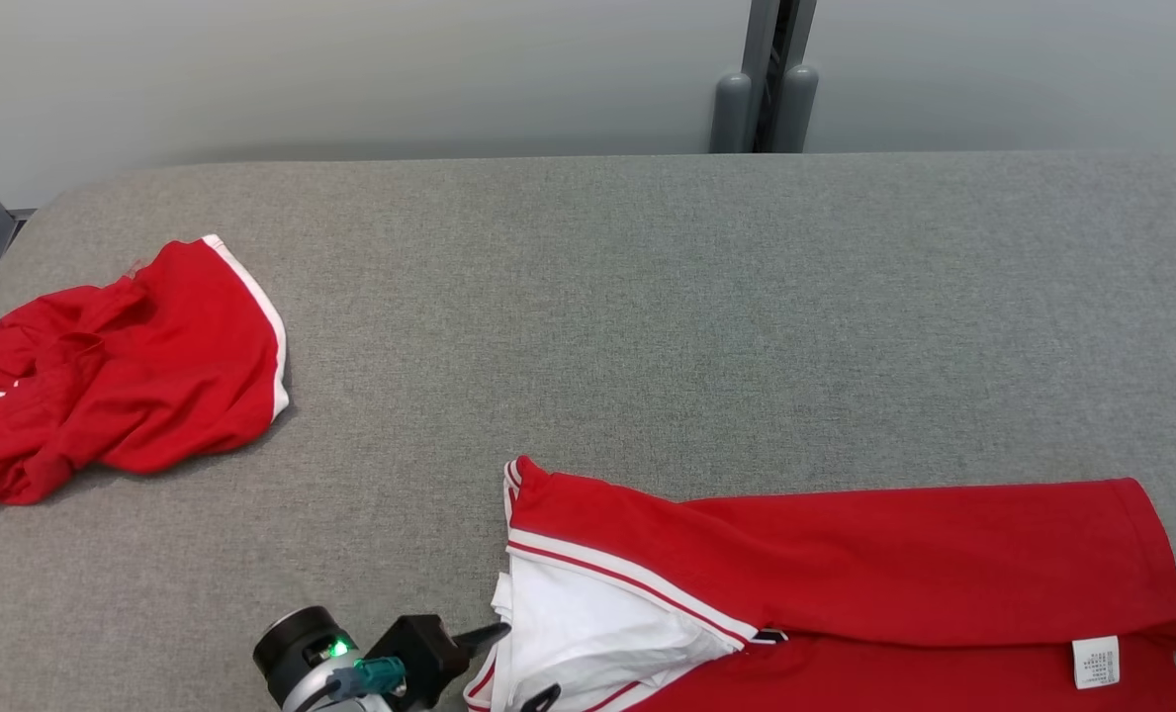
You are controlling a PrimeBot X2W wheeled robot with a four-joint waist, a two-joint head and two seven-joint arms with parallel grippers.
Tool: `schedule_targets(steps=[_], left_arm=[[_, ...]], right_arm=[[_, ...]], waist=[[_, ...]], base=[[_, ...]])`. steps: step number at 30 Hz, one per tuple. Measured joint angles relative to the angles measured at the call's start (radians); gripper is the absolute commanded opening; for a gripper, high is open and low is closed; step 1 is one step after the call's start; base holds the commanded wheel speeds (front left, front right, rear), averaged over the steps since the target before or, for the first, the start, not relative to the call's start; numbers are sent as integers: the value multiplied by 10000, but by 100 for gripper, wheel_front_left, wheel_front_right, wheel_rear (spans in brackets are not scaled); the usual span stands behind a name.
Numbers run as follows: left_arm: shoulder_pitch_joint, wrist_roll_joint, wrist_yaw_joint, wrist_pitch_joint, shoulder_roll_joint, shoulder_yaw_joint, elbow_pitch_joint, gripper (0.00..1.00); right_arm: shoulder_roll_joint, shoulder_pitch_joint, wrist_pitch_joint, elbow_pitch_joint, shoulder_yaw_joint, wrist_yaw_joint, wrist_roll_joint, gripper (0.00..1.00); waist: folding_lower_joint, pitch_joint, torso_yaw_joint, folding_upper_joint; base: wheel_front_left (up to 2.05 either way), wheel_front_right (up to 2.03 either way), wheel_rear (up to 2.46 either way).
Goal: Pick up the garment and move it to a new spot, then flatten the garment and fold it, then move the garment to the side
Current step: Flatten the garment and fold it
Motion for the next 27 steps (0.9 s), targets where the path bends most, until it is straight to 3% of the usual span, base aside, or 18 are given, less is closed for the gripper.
schedule_targets(steps=[5,10,14,19,22,27], left_arm=[[-35,-161,307,-399,-84,422,-144,100],[-201,-495,1007,-1774,-677,1430,-199,100],[-329,-575,1555,-3225,-1317,2188,63,100],[-401,-6,2144,-3891,-2008,3068,646,100],[-291,470,2153,-3910,-2922,4194,222,100],[649,1889,1595,-3916,-4105,5885,-92,100]], right_arm=[[136,-151,-1262,-38,-527,0,-278,100],[755,-312,-2512,163,-890,0,-1110,100],[1536,-442,-2775,391,-1544,0,-2090,100],[3016,-332,-2813,-157,-3722,0,-4226,100],[4008,189,-2813,-656,-4738,0,-5496,100],[5334,826,-2813,-1290,-5808,0,-6867,100]], waist=[[0,-32,11,0],[0,-105,17,0],[-1,-183,-12,0],[0,-258,-136,0],[-1,-290,-178,0],[-1,-342,-241,0]], base=[[0,0,0],[0,0,0],[0,0,0],[0,0,0],[0,0,0],[0,0,0]])
